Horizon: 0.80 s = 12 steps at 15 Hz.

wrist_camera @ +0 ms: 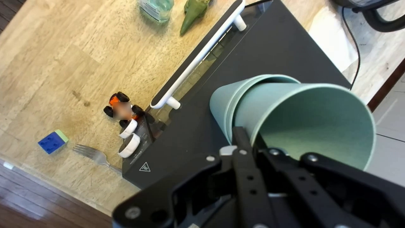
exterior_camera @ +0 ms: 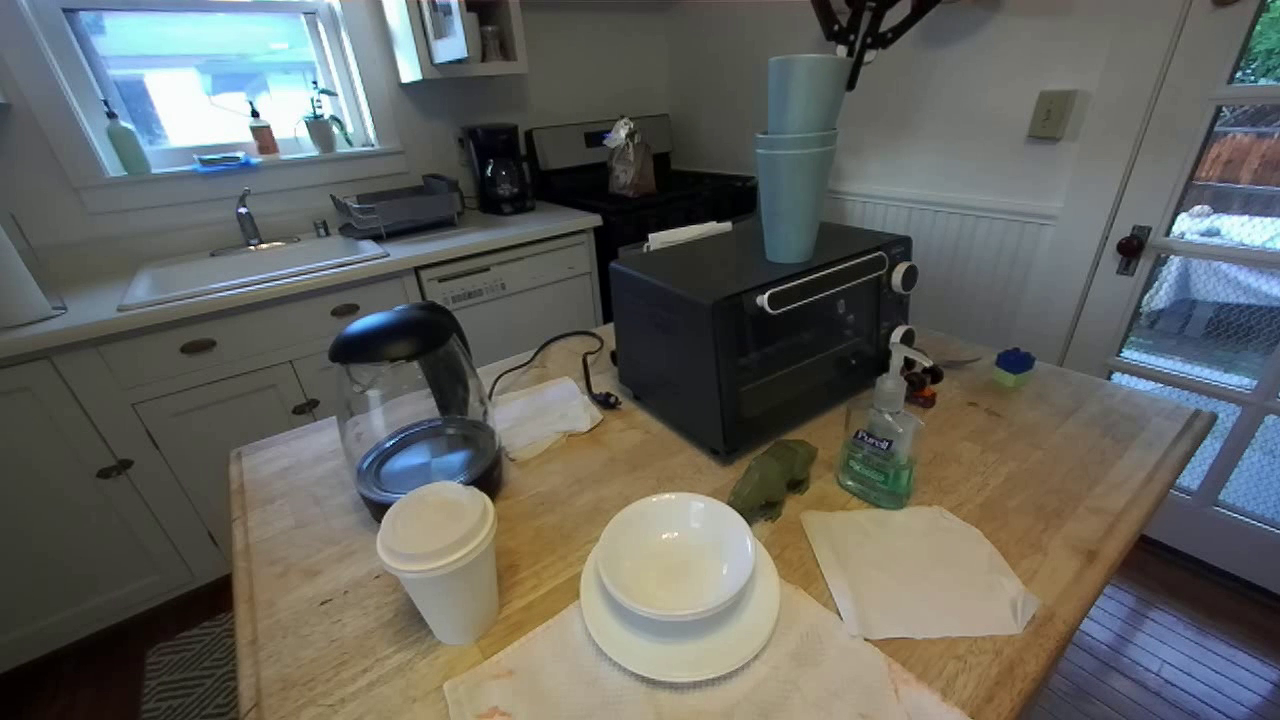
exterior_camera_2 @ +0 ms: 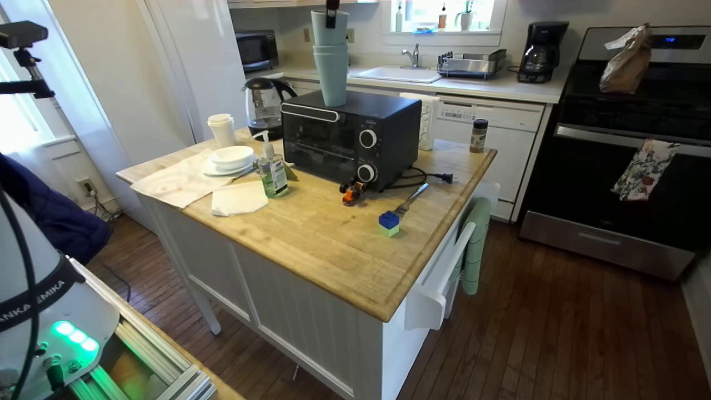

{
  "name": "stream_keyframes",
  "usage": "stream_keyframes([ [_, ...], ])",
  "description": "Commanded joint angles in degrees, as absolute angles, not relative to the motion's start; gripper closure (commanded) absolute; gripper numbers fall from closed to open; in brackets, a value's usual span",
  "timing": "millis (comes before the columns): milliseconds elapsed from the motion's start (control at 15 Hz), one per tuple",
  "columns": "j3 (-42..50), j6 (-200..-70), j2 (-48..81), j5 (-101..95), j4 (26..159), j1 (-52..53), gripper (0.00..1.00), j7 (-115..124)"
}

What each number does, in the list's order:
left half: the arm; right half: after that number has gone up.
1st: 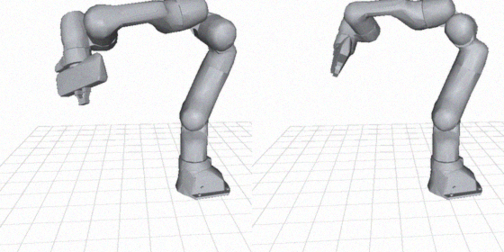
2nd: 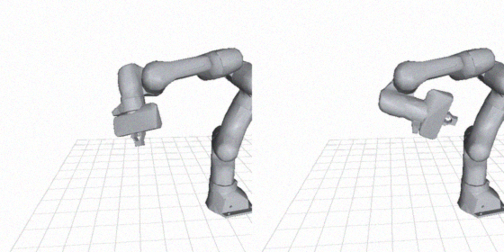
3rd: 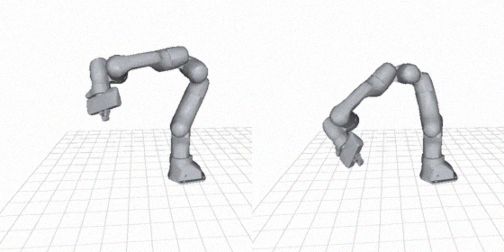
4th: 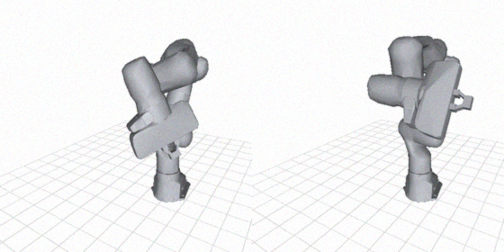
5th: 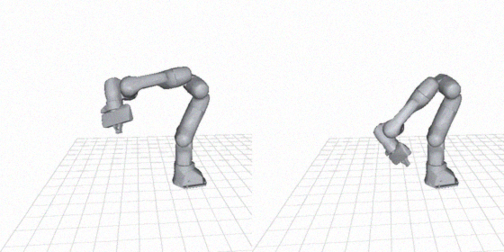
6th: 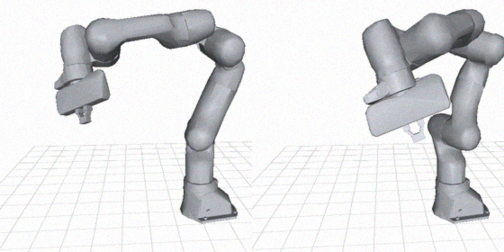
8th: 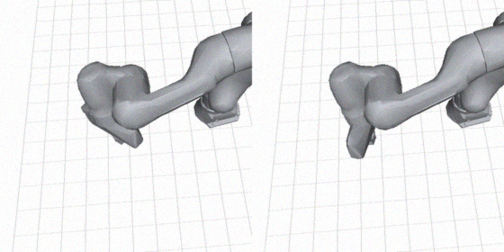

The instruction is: Pick up the blue cup on the far left and put it in the middle blue cup, pick up the blue cup on the right and put it in the stacked blue cups

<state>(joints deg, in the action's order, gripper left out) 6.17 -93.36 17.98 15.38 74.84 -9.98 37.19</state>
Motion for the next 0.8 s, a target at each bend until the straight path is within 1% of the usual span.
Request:
stream_keyframes([
  [0, 6.22, -95.04, 17.91, 14.07, 75.55, -9.0, 0.85, 38.48],
  [67, 6.29, -95.4, 17.95, 13.88, 75.6, -8.85, 0.69, 38.71],
  [200, 6.38, -95.92, 18.0, 13.67, 75.55, -8.68, 0.57, 38.94],
  [467, 6.16, -97.68, 17.52, 14.17, 75.93, -8.72, 0.29, 38.09],
  [533, 5.96, -98.74, 17.04, 14.27, 76.36, -8.71, 0.21, 36.65],
  [733, 5.26, -102.0, 15.65, 14.3, 77.32, -8.68, 0.02, 30.41],
])
